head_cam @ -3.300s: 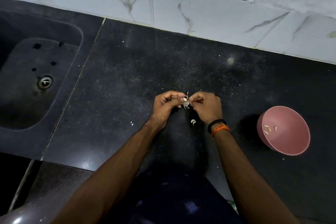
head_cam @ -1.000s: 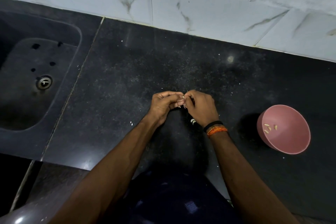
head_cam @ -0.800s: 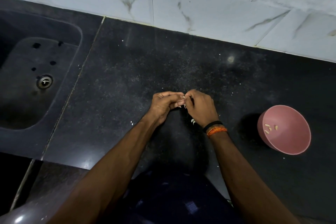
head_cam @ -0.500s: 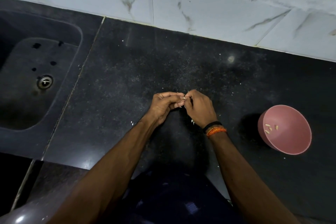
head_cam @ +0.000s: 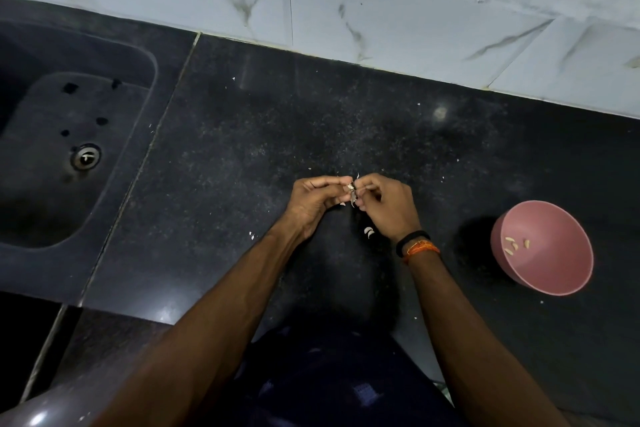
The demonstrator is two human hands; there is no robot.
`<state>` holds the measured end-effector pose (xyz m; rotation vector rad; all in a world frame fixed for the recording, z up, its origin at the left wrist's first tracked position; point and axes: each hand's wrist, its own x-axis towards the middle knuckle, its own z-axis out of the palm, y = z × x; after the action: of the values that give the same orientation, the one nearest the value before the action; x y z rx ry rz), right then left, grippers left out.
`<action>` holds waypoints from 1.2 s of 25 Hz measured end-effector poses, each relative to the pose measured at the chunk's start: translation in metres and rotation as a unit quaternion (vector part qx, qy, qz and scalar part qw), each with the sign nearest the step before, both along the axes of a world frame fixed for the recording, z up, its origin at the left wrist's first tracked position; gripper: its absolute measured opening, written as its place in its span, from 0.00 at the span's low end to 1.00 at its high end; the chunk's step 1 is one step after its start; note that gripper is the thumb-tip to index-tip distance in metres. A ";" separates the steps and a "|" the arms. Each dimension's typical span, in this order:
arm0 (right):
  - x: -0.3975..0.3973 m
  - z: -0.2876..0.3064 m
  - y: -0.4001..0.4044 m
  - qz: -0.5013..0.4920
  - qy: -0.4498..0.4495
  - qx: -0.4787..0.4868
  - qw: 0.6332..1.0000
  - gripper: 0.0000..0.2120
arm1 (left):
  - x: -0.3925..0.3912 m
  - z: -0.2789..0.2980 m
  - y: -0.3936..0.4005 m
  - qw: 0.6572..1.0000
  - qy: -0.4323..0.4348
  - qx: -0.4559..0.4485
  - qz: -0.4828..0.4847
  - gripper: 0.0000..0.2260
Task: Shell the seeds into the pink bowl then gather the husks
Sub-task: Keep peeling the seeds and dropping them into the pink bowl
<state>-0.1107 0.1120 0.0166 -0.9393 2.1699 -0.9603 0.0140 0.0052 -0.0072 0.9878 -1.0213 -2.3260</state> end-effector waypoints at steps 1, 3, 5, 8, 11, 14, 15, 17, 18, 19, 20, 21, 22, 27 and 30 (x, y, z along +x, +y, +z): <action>0.001 0.003 0.000 -0.019 -0.042 -0.010 0.999 0.09 | -0.001 0.000 0.001 1.000 -0.001 -0.009 0.003 0.09; 0.002 0.008 -0.001 -0.046 -0.099 -0.024 0.994 0.07 | -0.002 -0.001 0.003 1.000 -0.005 -0.027 0.007 0.08; 0.003 0.012 -0.001 -0.043 -0.115 -0.030 0.992 0.05 | -0.002 -0.003 0.005 0.999 -0.012 -0.050 0.013 0.07; 0.002 0.012 -0.005 -0.049 -0.116 -0.022 0.992 0.05 | -0.001 -0.005 0.007 0.997 -0.017 -0.078 0.017 0.08; -0.001 0.010 -0.007 -0.065 -0.041 0.007 0.997 0.06 | 0.001 -0.005 0.008 0.997 -0.005 -0.073 0.014 0.11; -0.005 0.010 -0.004 -0.036 0.111 0.049 0.992 0.05 | 0.003 -0.006 0.007 0.998 0.002 -0.059 0.012 0.13; -0.005 0.011 -0.003 -0.022 0.124 0.040 0.991 0.07 | 0.003 -0.006 0.007 0.998 0.004 -0.056 0.013 0.13; -0.006 0.012 -0.002 -0.002 0.110 0.017 0.994 0.12 | 0.003 -0.006 0.008 0.999 0.007 -0.051 0.016 0.14; -0.007 0.012 -0.001 0.007 0.099 0.010 0.995 0.12 | 0.003 -0.006 0.008 0.998 0.008 -0.051 0.018 0.14; -0.007 0.013 0.000 0.015 0.097 0.010 0.995 0.10 | 0.003 -0.005 0.009 0.998 0.008 -0.054 0.021 0.14; -0.008 0.012 0.001 0.022 0.100 0.007 0.995 0.09 | 0.003 -0.005 0.009 0.998 0.010 -0.058 0.024 0.14; -0.008 0.012 0.002 0.028 0.104 0.004 0.994 0.07 | 0.003 -0.005 0.009 0.998 0.012 -0.062 0.027 0.14; -0.008 0.012 0.004 0.035 0.104 -0.003 0.994 0.07 | 0.003 -0.006 0.009 0.997 0.013 -0.068 0.029 0.14; -0.007 0.014 0.005 0.070 0.104 -0.046 0.991 0.06 | 0.002 -0.004 0.012 0.997 0.017 -0.072 0.038 0.12; -0.007 0.011 0.004 0.078 0.116 -0.058 0.989 0.05 | 0.003 -0.004 0.013 0.997 0.030 -0.065 0.038 0.12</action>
<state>-0.1177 0.1164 0.0277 -1.3130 2.2063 -0.9494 0.0167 0.0183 -0.0113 0.8850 -1.0762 -2.1846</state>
